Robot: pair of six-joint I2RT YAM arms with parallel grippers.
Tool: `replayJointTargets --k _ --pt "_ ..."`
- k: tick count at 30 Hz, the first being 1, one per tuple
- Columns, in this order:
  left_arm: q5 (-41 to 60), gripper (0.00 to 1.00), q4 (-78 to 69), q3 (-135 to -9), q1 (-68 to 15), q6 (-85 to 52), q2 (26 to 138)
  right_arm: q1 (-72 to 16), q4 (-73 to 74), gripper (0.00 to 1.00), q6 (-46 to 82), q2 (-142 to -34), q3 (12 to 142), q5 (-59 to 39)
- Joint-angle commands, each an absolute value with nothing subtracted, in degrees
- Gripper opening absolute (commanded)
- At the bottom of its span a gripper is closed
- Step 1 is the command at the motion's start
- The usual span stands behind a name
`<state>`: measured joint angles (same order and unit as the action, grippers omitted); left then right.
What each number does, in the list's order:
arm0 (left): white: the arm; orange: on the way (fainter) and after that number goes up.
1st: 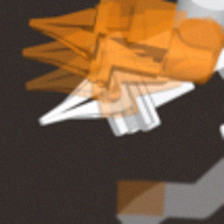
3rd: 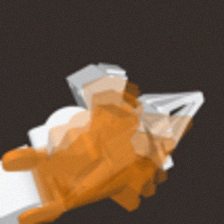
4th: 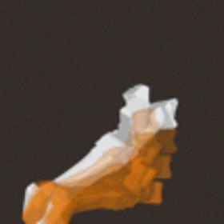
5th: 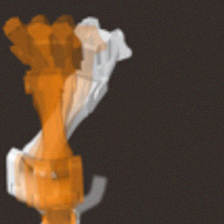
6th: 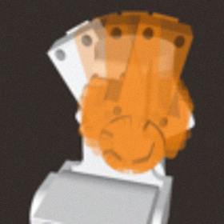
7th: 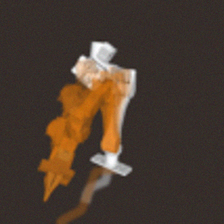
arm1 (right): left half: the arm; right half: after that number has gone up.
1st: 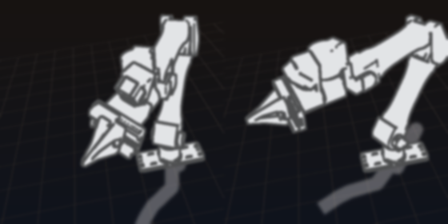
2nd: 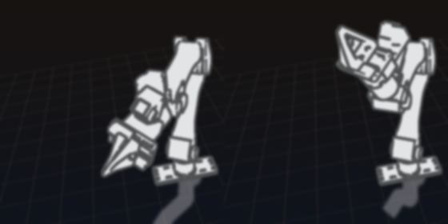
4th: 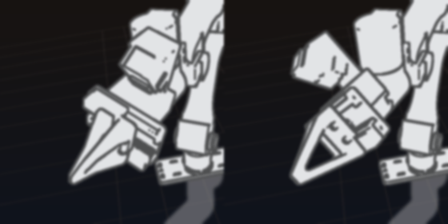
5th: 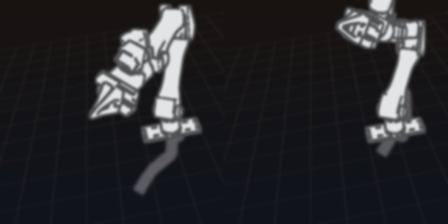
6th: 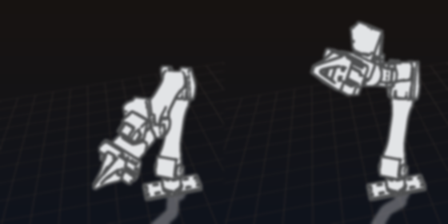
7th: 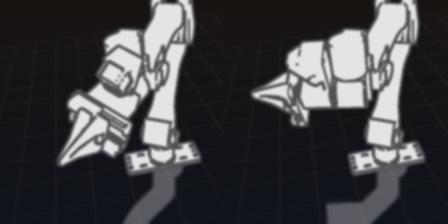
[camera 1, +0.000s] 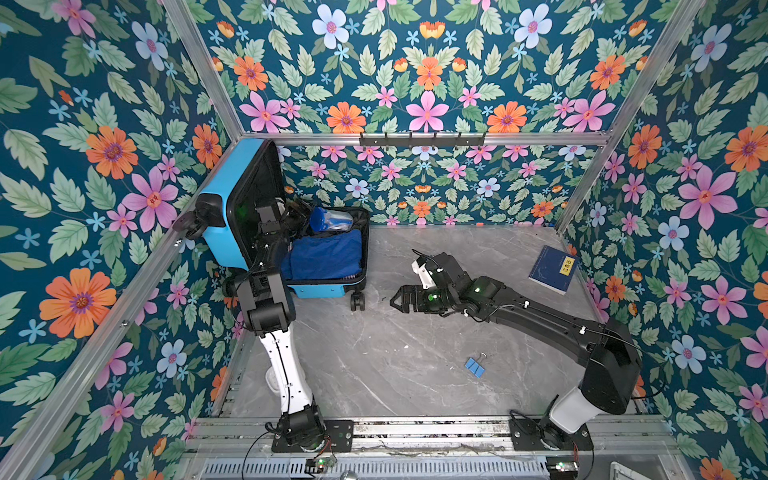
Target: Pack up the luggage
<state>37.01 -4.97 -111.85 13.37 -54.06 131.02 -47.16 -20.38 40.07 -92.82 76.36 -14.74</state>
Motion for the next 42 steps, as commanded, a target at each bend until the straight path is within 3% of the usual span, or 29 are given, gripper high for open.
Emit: replayJointTargets --k 1,7,17,23,42 --pt "32.6 1.0 -7.0 -111.6 13.4 -54.4 130.3 -47.2 -19.0 0.97 40.7 -91.8 75.7 -14.8" --pt "33.5 0.96 -5.7 -112.2 11.9 -52.2 129.8 -47.2 -18.6 0.97 40.8 -91.2 75.0 -14.4" --pt "29.3 0.43 -4.0 -94.0 6.0 -43.8 119.2 -47.2 -19.1 0.96 40.2 -92.3 76.0 -14.0" --pt "25.2 0.12 2.4 -95.8 6.0 -39.5 121.3 -47.2 -19.0 0.96 40.3 -91.9 75.1 -13.7" --pt "16.8 0.09 21.0 -122.2 6.5 -30.2 139.5 -47.1 -21.1 0.96 39.5 -94.2 77.7 -12.2"
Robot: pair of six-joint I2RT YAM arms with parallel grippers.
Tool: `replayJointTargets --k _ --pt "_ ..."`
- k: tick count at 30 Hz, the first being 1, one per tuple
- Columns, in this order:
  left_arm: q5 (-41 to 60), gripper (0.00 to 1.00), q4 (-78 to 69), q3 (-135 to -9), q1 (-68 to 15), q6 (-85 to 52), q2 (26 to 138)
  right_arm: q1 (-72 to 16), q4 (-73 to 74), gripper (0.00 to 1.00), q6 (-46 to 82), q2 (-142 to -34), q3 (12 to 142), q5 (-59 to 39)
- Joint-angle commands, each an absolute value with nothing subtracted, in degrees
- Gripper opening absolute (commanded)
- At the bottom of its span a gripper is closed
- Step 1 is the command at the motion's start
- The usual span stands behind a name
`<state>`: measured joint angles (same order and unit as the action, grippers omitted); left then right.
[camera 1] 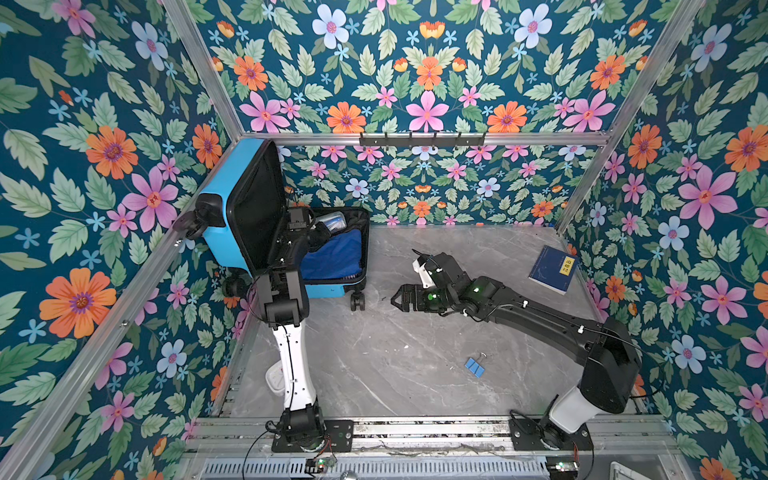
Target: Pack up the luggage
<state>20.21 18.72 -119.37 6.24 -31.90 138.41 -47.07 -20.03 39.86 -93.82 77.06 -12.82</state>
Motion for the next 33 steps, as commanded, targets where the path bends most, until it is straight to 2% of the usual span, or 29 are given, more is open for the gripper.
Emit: replayJointTargets --k 1,9,16,26,33 --pt "15.8 0.1 21.5 -123.6 6.5 -30.0 140.0 -47.1 -21.2 0.96 39.5 -94.3 77.8 -12.2" --pt "10.8 0.17 25.1 -133.4 7.0 -29.7 144.6 -47.1 -21.0 0.96 39.8 -94.1 77.3 -12.2" --pt "11.4 0.24 21.8 -125.7 6.7 -29.5 140.0 -47.1 -20.8 0.96 39.8 -92.7 76.1 -11.6" --pt "6.9 0.47 13.5 -101.1 0.2 -24.4 117.1 -47.0 -19.8 0.98 38.6 -90.5 75.2 -10.4" --pt "-0.1 0.56 14.9 -85.2 -6.2 -20.5 96.2 -46.9 -19.5 0.99 37.2 -88.9 74.6 -9.5"
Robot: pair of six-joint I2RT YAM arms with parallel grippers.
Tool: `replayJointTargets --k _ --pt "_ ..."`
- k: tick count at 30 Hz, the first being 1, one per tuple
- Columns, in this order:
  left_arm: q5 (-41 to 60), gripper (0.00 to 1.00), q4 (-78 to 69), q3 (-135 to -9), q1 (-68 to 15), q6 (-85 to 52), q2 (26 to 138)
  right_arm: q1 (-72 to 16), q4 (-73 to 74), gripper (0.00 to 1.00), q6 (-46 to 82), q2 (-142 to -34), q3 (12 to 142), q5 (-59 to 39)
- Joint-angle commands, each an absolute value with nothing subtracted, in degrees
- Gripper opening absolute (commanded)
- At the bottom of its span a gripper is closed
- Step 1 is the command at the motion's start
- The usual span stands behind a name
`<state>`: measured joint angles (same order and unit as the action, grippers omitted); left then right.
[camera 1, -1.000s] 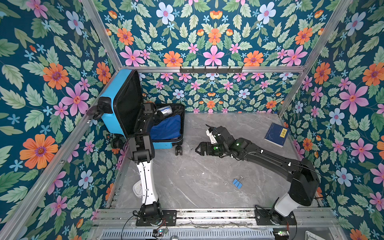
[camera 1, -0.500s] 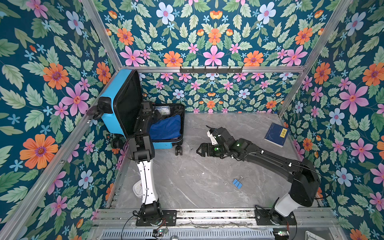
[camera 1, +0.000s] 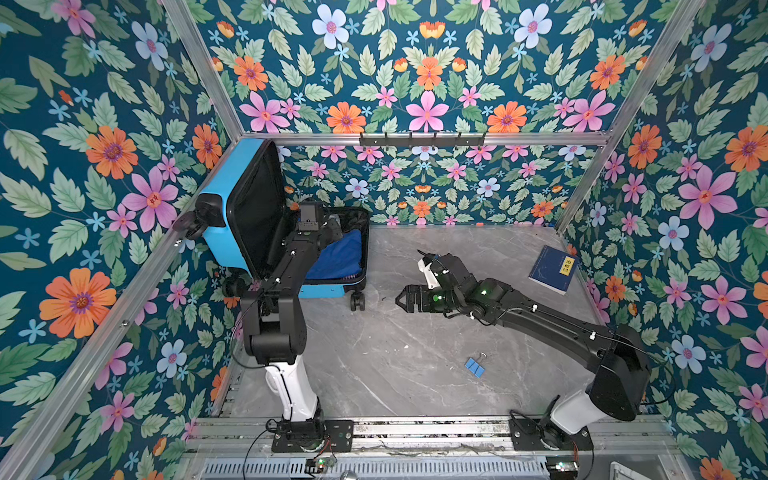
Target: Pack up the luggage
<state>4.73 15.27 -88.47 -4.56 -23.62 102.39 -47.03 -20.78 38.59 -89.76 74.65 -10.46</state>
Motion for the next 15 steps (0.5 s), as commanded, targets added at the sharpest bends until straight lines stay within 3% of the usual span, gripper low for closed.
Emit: replayJointTargets --k 1,8,15 --pt "-1.6 0.57 15.5 -83.8 -6.9 -20.0 93.1 -46.9 -19.5 0.99 37.0 -88.8 74.6 -9.4" --pt "-10.5 0.68 24.2 -82.2 -5.5 -17.2 75.1 -46.8 -19.0 0.99 35.4 -88.9 75.7 -11.1" --pt "-9.6 0.76 33.3 -94.6 3.6 -13.5 75.2 -46.8 -18.5 0.99 35.4 -90.6 77.1 -13.5"
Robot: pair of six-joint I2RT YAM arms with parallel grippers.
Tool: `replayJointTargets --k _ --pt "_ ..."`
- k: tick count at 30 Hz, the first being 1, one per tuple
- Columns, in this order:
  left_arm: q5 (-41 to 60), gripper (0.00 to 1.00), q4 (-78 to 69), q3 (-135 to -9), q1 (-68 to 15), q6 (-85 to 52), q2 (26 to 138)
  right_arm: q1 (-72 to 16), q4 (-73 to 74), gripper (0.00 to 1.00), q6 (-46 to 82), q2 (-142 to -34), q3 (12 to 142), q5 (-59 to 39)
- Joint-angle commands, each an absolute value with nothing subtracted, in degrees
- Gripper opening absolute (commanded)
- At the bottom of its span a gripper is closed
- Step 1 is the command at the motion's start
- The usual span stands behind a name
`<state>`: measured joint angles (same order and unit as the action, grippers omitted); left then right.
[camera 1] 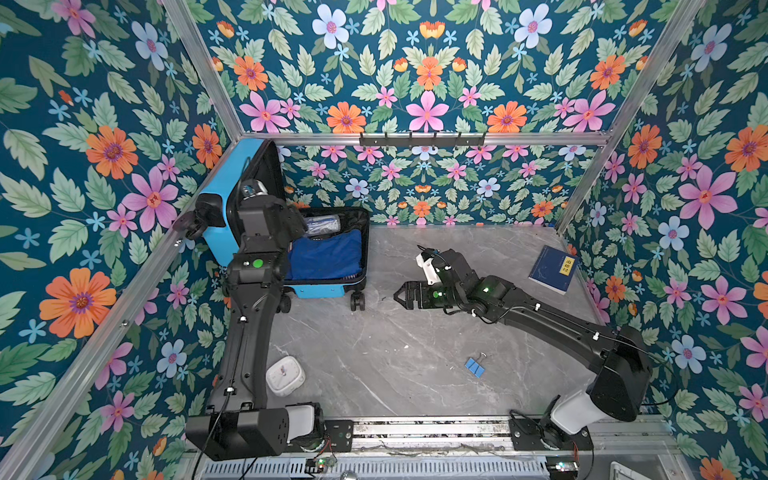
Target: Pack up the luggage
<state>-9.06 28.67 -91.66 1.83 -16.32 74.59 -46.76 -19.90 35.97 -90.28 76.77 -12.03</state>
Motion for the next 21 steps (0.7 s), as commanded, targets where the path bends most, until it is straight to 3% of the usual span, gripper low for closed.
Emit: replayJointTargets --k 1,9,21 --pt "-9.3 0.78 34.0 -96.4 5.0 -13.1 75.8 -46.9 -18.4 0.99 35.7 -90.7 77.0 -13.9" --pt "-9.5 0.81 35.9 -109.3 10.3 -11.8 84.8 -46.9 -18.1 0.99 36.4 -90.2 75.6 -15.0" --pt "-15.3 0.79 29.7 -115.5 10.7 -9.2 92.5 -46.9 -18.7 0.99 37.3 -91.4 75.0 -15.5"
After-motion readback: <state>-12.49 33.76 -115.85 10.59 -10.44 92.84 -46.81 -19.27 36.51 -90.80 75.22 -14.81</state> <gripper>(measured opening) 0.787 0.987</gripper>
